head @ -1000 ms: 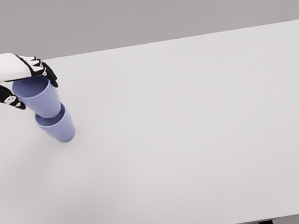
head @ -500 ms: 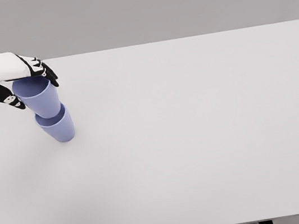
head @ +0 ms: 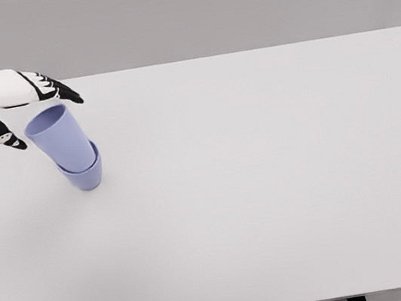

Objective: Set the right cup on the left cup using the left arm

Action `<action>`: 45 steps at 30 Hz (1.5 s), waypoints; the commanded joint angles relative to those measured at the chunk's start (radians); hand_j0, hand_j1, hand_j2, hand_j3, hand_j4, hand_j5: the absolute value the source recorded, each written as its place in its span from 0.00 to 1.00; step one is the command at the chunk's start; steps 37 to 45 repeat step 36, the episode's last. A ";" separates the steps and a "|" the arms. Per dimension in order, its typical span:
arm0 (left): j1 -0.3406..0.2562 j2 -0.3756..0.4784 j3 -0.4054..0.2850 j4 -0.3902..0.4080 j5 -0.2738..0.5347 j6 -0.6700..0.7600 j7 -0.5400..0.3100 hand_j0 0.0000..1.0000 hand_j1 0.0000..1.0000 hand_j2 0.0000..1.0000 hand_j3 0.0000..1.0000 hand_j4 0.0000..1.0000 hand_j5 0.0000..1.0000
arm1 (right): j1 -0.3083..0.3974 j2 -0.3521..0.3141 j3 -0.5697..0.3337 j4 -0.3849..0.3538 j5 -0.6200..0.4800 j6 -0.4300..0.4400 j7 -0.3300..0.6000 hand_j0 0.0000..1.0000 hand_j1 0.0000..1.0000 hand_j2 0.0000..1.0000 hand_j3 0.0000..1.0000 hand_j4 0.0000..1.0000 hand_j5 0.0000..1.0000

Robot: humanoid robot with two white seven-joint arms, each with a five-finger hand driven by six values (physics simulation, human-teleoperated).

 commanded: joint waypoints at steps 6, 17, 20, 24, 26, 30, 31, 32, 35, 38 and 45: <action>0.000 0.003 0.003 0.003 0.003 0.002 0.000 1.00 1.00 1.00 1.00 1.00 1.00 | 0.000 0.000 0.000 0.000 0.000 -0.001 0.000 1.00 1.00 1.00 1.00 1.00 1.00; -0.006 0.001 0.007 0.008 0.003 0.002 -0.003 1.00 1.00 1.00 1.00 1.00 1.00 | 0.000 0.000 0.000 0.000 0.002 -0.001 0.000 1.00 1.00 1.00 1.00 1.00 1.00; -0.009 0.001 0.015 0.008 0.003 0.002 -0.003 1.00 1.00 1.00 1.00 1.00 1.00 | -0.002 0.000 0.000 0.000 0.002 -0.001 0.000 1.00 1.00 1.00 1.00 1.00 1.00; -0.011 0.009 0.016 0.006 0.006 0.002 -0.003 1.00 1.00 1.00 1.00 1.00 1.00 | 0.000 0.000 0.000 0.000 0.002 -0.001 0.000 1.00 1.00 1.00 1.00 1.00 1.00; -0.018 0.018 0.022 -0.001 0.014 0.002 -0.003 1.00 1.00 1.00 1.00 1.00 1.00 | -0.002 0.000 0.000 0.000 0.002 -0.001 0.000 1.00 1.00 1.00 1.00 1.00 1.00; -0.046 0.128 0.038 -0.219 0.187 0.002 -0.005 1.00 1.00 1.00 1.00 1.00 1.00 | 0.000 0.000 0.000 0.000 0.002 -0.001 0.000 1.00 1.00 1.00 1.00 1.00 1.00; -0.037 0.150 0.045 -0.285 0.198 0.002 -0.005 1.00 1.00 1.00 1.00 1.00 1.00 | 0.000 0.000 0.000 0.000 0.002 -0.001 0.000 1.00 1.00 1.00 1.00 1.00 1.00; -0.018 0.152 0.053 -0.317 0.219 0.002 -0.003 1.00 1.00 1.00 1.00 1.00 1.00 | 0.000 0.000 0.000 0.000 0.002 -0.001 0.000 1.00 1.00 1.00 1.00 1.00 1.00; 0.028 0.153 0.085 -0.330 0.231 0.002 -0.003 1.00 1.00 1.00 1.00 1.00 1.00 | 0.000 0.000 0.000 0.000 0.002 -0.001 0.000 1.00 1.00 1.00 1.00 1.00 1.00; 0.029 0.153 0.087 -0.331 0.231 0.002 -0.003 1.00 1.00 1.00 1.00 1.00 1.00 | -0.002 0.000 0.000 0.000 0.002 -0.001 0.000 1.00 1.00 1.00 1.00 1.00 1.00; 0.029 0.153 0.087 -0.331 0.231 0.002 -0.003 1.00 1.00 1.00 1.00 1.00 1.00 | -0.002 0.000 0.000 0.000 0.002 -0.001 0.000 1.00 1.00 1.00 1.00 1.00 1.00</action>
